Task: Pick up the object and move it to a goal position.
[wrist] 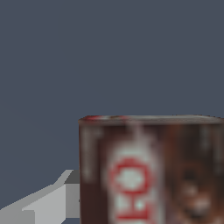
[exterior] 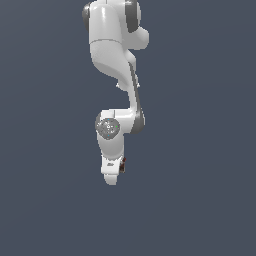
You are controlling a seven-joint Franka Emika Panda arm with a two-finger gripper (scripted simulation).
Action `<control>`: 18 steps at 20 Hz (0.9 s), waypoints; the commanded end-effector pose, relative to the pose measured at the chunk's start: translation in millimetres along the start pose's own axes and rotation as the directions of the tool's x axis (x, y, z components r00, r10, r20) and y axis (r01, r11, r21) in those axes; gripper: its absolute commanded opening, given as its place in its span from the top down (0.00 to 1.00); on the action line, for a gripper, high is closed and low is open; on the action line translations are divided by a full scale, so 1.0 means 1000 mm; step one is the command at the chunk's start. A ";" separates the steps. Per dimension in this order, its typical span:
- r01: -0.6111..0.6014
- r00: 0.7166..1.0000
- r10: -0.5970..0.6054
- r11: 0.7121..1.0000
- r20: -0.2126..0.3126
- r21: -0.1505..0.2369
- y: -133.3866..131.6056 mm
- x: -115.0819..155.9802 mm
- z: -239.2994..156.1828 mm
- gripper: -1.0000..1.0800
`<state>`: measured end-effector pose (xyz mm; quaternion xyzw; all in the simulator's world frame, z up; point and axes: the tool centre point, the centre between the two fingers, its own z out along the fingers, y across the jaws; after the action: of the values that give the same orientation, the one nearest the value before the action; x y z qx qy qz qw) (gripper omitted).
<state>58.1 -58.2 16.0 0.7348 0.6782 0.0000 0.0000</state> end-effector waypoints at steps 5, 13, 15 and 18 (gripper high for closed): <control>0.000 1.000 0.000 1.000 0.000 0.000 0.000 0.000 0.000 1.00; 0.000 1.000 0.000 1.000 0.000 0.000 -0.001 -0.007 -0.014 1.00; 0.000 1.000 0.000 1.000 0.001 0.000 -0.002 -0.012 -0.024 1.00; 0.000 1.000 0.000 1.000 0.001 0.000 -0.003 -0.022 -0.045 1.00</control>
<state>53.9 -74.7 49.8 0.7345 0.6786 -0.0005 -0.0004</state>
